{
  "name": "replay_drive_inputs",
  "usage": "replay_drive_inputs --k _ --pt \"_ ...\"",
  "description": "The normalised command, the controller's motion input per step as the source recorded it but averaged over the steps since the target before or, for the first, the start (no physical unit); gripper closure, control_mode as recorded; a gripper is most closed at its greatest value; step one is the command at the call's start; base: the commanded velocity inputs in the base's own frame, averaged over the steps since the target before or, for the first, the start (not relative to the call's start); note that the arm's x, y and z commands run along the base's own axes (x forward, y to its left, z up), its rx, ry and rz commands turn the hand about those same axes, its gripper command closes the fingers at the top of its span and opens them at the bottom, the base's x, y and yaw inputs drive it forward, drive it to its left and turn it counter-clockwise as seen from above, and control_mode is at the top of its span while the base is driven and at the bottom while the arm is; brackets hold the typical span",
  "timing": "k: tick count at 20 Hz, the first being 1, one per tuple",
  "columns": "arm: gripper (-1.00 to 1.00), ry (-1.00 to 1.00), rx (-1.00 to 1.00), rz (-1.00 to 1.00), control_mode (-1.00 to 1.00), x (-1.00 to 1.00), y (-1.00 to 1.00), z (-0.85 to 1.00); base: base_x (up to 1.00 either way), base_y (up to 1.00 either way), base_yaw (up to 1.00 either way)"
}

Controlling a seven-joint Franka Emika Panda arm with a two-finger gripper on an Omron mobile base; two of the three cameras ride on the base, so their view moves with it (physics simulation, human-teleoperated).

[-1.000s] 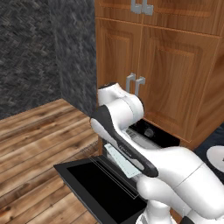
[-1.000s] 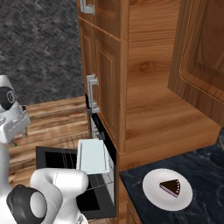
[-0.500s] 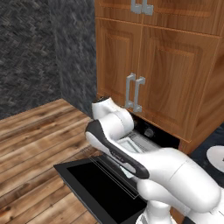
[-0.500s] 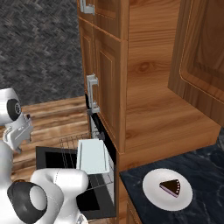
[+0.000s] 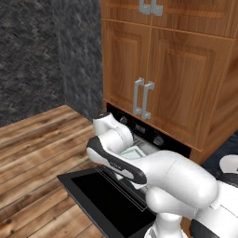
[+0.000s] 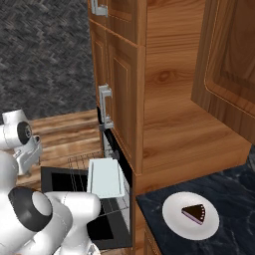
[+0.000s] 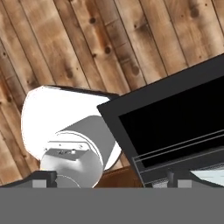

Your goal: Take the baked cake out of the oven and place it on the plate for cooling. Then close the oven door.

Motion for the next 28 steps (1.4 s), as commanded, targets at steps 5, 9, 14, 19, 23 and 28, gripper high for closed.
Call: replay_drive_inputs --k 5,9,14,19,23,28 --pt "-1.00 0.00 0.00 0.00 -1.00 0.21 0.19 -0.60 0.00 0.00 0.00" --pt "-1.00 0.00 0.00 -0.02 -1.00 0.34 0.14 -0.56 0.00 0.00 0.00" --pt "-1.00 0.00 0.00 -0.04 -1.00 0.40 0.06 -0.53 0.00 0.00 0.00" --pt "-1.00 0.00 0.00 -0.03 -1.00 0.37 0.03 -0.49 0.00 0.00 0.00" --pt "-1.00 0.00 -0.02 -0.03 -1.00 0.30 0.09 -0.47 0.00 0.00 0.00" --pt "-1.00 0.00 -0.02 -0.03 -1.00 0.29 0.07 -0.41 0.00 0.00 0.00"
